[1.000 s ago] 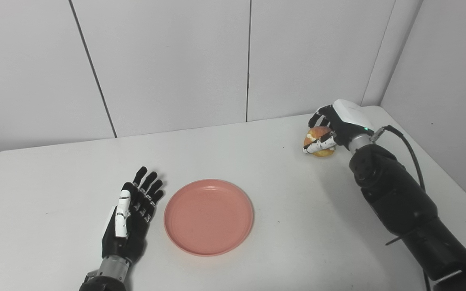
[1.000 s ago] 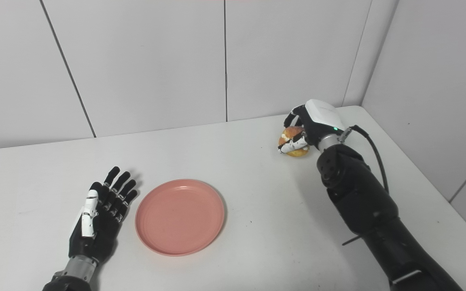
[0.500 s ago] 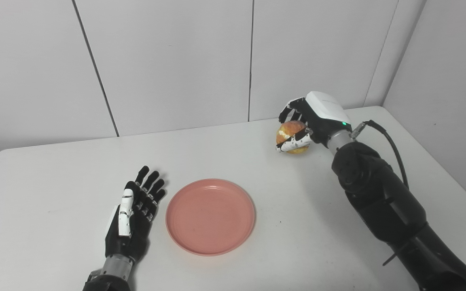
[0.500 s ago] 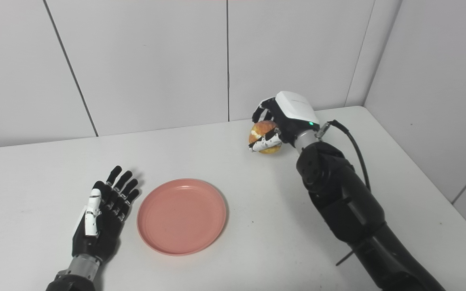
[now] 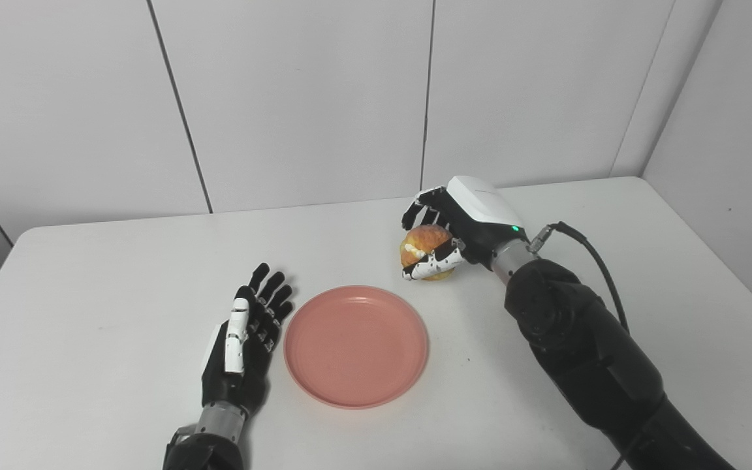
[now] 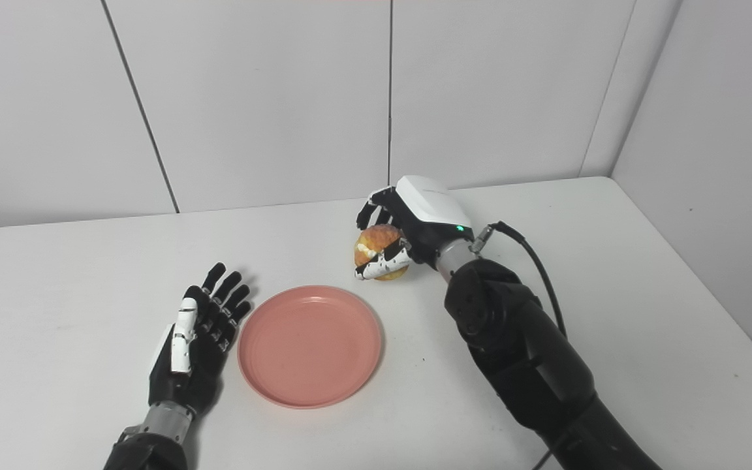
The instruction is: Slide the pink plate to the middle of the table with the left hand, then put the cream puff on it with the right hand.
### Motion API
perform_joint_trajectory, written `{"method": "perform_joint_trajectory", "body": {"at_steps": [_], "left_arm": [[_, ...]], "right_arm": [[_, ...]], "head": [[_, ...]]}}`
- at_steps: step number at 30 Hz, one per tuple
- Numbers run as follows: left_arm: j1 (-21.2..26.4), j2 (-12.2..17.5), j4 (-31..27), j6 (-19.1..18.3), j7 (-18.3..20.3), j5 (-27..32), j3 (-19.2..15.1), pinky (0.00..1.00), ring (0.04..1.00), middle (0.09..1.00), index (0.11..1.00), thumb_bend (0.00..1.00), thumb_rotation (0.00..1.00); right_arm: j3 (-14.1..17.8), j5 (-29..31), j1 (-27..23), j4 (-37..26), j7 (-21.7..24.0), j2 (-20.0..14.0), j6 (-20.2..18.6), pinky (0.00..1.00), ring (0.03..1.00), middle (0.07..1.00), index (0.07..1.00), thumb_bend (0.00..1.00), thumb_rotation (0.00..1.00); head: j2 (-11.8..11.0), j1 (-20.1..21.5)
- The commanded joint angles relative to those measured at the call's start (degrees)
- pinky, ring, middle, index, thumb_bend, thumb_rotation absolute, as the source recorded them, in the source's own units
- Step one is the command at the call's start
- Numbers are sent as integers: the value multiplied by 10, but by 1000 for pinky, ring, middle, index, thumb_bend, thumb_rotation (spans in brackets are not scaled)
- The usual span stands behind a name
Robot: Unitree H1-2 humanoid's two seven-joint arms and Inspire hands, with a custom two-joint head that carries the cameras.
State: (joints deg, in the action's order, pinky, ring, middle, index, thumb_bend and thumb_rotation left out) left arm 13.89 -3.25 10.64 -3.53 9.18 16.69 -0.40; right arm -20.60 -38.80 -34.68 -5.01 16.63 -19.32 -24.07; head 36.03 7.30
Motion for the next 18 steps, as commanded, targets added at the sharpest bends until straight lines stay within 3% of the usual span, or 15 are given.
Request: {"method": "perform_joint_trajectory", "body": {"at_steps": [1,11,18], "left_arm": [[-30,-9,26,-66,-21,-13,7,932,933,941,942,396,1000],[-26,-30,16,-73,-45,-34,14,921,919,932,934,410,1000],[-23,-41,9,-79,-60,-48,15,916,910,923,927,415,1000]], "right_arm": [[-2,-5,-20,-13,-4,8,22,376,431,443,535,519,0],[-30,-9,-1,7,-1,50,40,396,460,469,506,525,0],[-47,-11,11,29,-3,66,53,396,462,473,502,526,0]], "head": [[3,-10],[19,-64],[28,-79]]}}
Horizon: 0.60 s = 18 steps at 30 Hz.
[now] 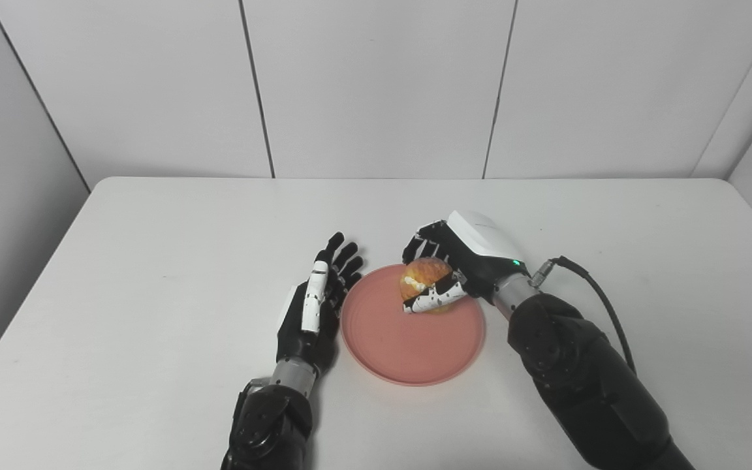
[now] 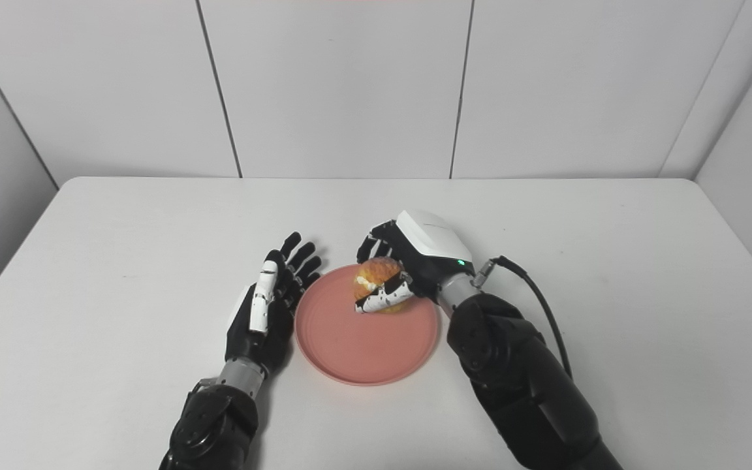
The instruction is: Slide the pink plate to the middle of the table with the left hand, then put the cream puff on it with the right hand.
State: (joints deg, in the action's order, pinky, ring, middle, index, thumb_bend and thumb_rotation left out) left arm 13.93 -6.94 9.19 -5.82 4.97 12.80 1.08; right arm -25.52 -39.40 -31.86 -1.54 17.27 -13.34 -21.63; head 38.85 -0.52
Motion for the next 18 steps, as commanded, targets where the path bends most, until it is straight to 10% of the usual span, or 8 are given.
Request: {"method": "perform_joint_trajectory", "body": {"at_steps": [1,18], "left_arm": [[-23,-5,22,-59,-21,-10,0,914,908,920,925,417,1000],[-17,-13,12,-77,-35,-23,1,901,912,918,924,428,1000]], "right_arm": [[0,-4,-17,-2,-10,7,29,391,459,472,503,526,0],[-23,-15,-17,52,-17,27,40,344,420,447,514,525,0]], "head": [[3,-3],[24,-12]]}}
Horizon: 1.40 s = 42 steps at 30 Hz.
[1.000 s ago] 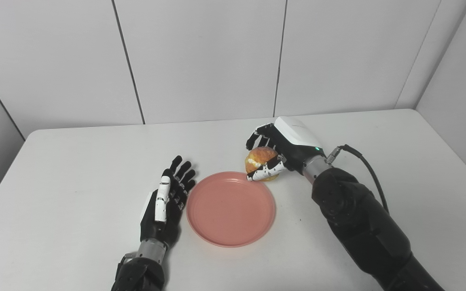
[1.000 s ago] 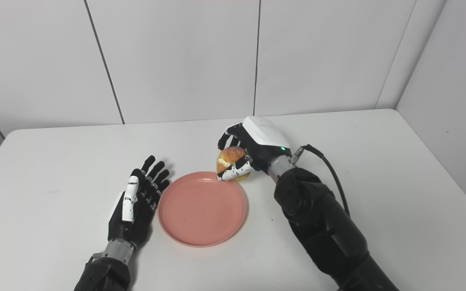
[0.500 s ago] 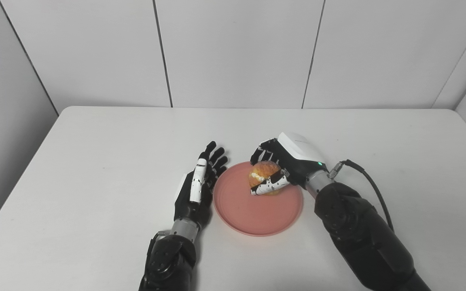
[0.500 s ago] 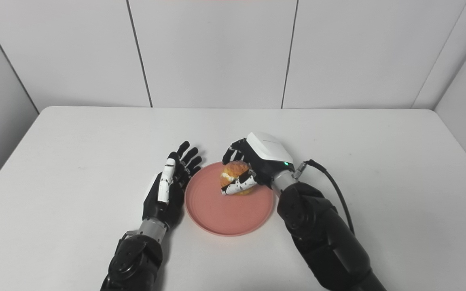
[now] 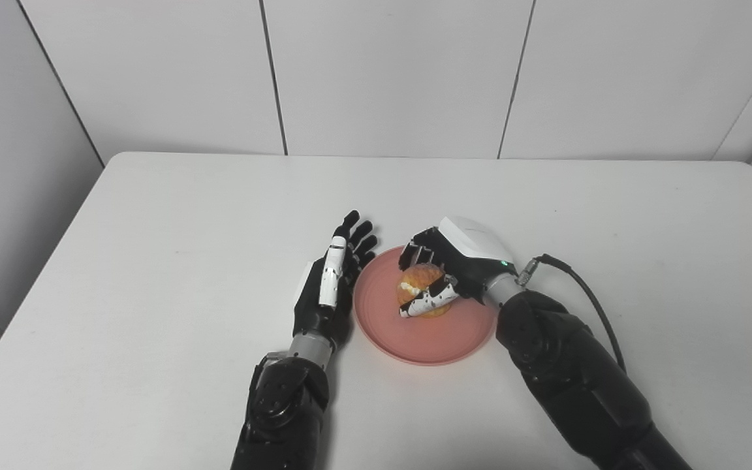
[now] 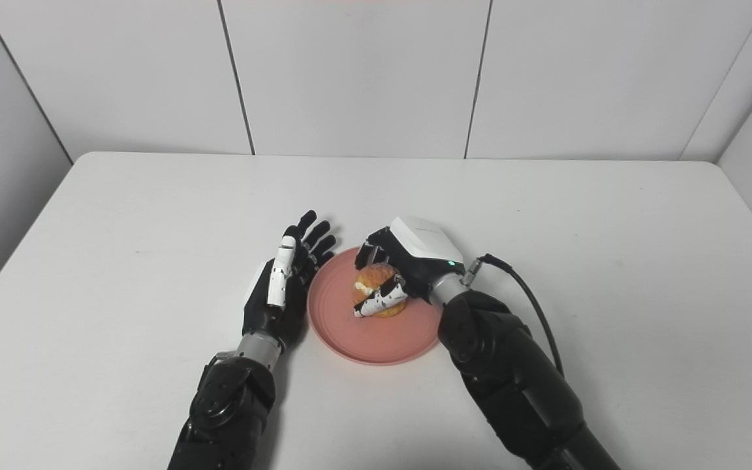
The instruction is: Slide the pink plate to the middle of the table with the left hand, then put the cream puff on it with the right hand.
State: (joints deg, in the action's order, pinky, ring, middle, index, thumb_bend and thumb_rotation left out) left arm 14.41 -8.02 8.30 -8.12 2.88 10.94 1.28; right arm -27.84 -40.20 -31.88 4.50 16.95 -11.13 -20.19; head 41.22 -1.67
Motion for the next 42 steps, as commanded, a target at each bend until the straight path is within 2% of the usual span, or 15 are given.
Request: {"method": "perform_joint_trajectory", "body": {"at_steps": [1,9,11,12,14,15,16,18,22,27,42], "left_arm": [[-22,-3,20,-55,-14,-4,-2,901,912,917,923,429,1000],[-21,-7,16,-58,-17,-4,-4,888,903,907,916,432,1000],[-21,-7,16,-58,-17,-5,-4,887,903,907,915,435,1000],[-20,-7,16,-60,-17,-5,-4,886,905,908,917,436,1000],[-20,-7,15,-62,-17,-5,-4,887,906,908,918,435,1000],[-20,-7,14,-64,-18,-5,-4,887,908,909,919,434,1000],[-21,-7,13,-65,-18,-5,-5,885,906,908,918,435,1000],[-20,-8,13,-66,-19,-5,-5,884,905,908,917,433,1000],[-20,-8,13,-68,-17,-2,-7,882,907,915,921,430,1000],[-21,-7,10,-67,-16,-4,-7,873,901,914,910,428,1000],[-18,-3,19,-61,-9,0,-9,886,904,908,909,427,1000]], "right_arm": [[-2,-9,-17,-7,-13,4,26,342,418,445,515,524,0],[-15,-29,-14,-24,19,-3,6,273,356,414,533,520,0],[-20,-37,-16,-31,34,-7,1,306,396,430,541,521,0],[-23,-43,-17,-35,42,-9,-1,357,461,454,531,524,0],[-27,-55,-19,-43,55,-12,-2,385,495,466,523,526,1],[-30,-63,-21,-50,65,-15,-6,438,561,579,509,524,68],[-31,-69,-22,-56,74,-16,-11,483,621,674,621,657,111],[-31,-78,-23,-68,88,-16,-17,491,649,738,692,733,146],[-30,-96,-26,-89,114,-16,-26,516,726,818,756,781,199],[-24,-110,-29,-113,139,-15,-31,525,746,836,799,794,235],[4,-115,-39,-153,182,-11,-33,515,737,846,829,828,275]], "head": [[0,0],[5,2],[6,2],[6,2],[7,3],[7,3],[7,3],[7,4],[7,6],[7,9],[-1,18]]}}
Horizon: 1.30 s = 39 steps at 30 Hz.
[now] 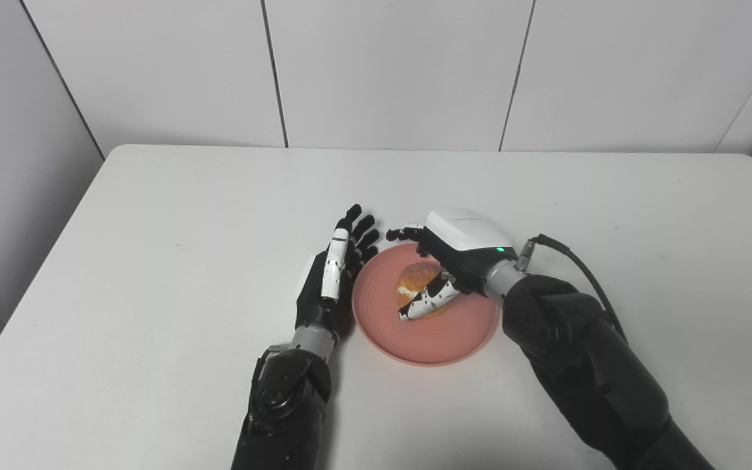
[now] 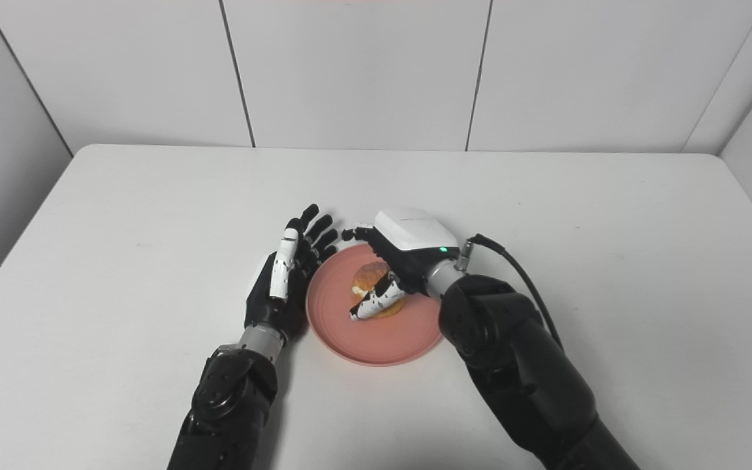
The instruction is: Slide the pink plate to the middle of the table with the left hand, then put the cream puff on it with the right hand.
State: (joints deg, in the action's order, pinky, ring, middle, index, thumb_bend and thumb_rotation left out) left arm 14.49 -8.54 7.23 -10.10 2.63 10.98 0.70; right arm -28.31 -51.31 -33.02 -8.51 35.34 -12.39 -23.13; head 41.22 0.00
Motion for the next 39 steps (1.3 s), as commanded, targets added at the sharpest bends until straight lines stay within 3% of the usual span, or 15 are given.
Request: {"method": "perform_joint_trajectory", "body": {"at_steps": [1,9,13,16,20,26,35,39], "left_arm": [[-19,2,30,-41,-6,0,-4,886,903,908,908,427,1000],[-20,8,35,-37,-3,1,-8,897,903,910,917,431,1000],[-23,15,40,-24,5,0,-9,911,917,923,934,429,1000],[-24,21,44,-14,10,-2,-11,916,923,929,940,430,1000],[-27,26,51,15,9,-8,-14,936,950,954,948,444,1000],[-32,33,57,46,7,-15,-19,957,973,976,965,439,1000],[-41,51,83,122,14,-32,-21,1000,1000,1000,1000,437,1000],[-46,61,92,142,17,-40,-19,1000,1000,1000,1000,439,1000]], "right_arm": [[10,-7,-28,-29,2,0,-4,522,741,847,831,830,277],[41,-25,-29,-80,7,-4,-7,543,747,844,877,850,344],[95,6,-18,-97,-17,-5,-6,500,741,870,923,855,400],[120,21,-10,-95,-32,-4,-1,555,775,897,950,860,490],[161,58,18,-90,-71,-2,5,684,875,968,998,873,738],[205,135,61,-71,-137,21,26,857,970,1000,1000,888,950],[232,217,143,-36,-260,55,93,930,1000,1000,1000,895,1000],[257,289,172,-8,-288,78,120,963,999,1000,1000,863,1000]], "head": [[-1,1],[-7,5],[-10,6],[-13,9],[-16,11],[-20,14],[-26,11],[-30,6]]}}
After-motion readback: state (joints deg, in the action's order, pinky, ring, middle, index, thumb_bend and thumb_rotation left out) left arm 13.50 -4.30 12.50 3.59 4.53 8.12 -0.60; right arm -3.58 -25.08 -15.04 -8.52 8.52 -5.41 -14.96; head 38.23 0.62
